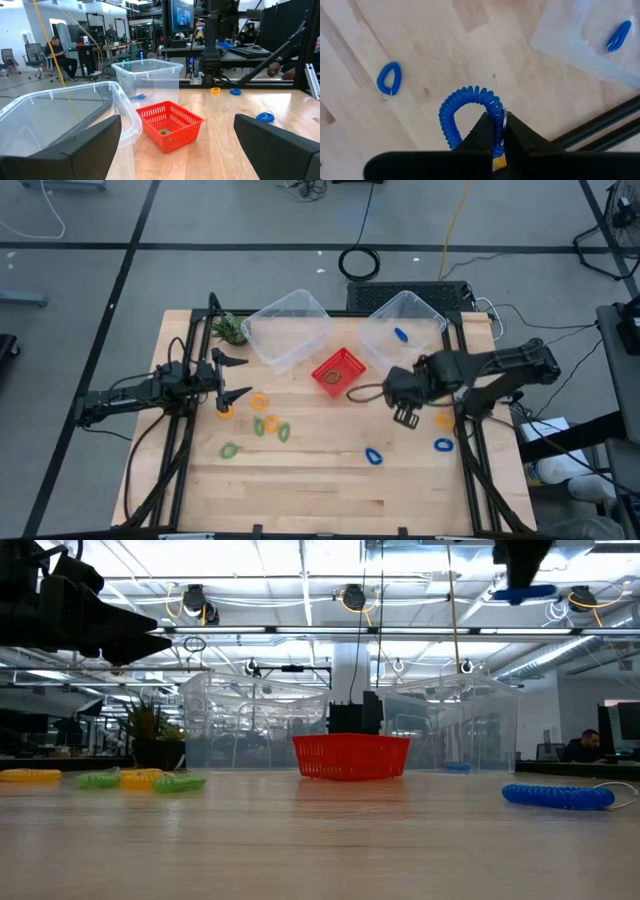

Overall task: Sort spring keychains
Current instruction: Put the blue spring keychain into the right transparent bin

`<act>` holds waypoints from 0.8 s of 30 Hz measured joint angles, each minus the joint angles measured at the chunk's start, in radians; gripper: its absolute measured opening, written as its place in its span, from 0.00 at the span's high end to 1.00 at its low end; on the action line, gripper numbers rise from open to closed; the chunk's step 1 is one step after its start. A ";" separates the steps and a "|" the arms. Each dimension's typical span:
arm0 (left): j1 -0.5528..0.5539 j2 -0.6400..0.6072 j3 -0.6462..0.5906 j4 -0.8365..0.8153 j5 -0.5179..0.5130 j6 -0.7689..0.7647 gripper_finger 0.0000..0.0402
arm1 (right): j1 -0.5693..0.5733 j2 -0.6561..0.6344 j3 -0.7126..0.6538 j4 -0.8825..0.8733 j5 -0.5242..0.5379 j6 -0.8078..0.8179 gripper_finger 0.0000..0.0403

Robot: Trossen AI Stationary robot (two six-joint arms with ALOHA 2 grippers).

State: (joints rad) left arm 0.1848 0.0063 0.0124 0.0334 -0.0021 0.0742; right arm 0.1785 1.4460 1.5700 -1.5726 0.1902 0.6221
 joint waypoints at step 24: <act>0.000 0.000 0.000 0.000 0.000 0.000 0.02 | -0.553 0.000 0.039 0.084 0.022 -0.456 0.99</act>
State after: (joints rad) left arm 0.1844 0.0067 0.0128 0.0338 -0.0021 0.0742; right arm -0.3750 1.4464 1.6093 -1.4891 0.2123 0.1656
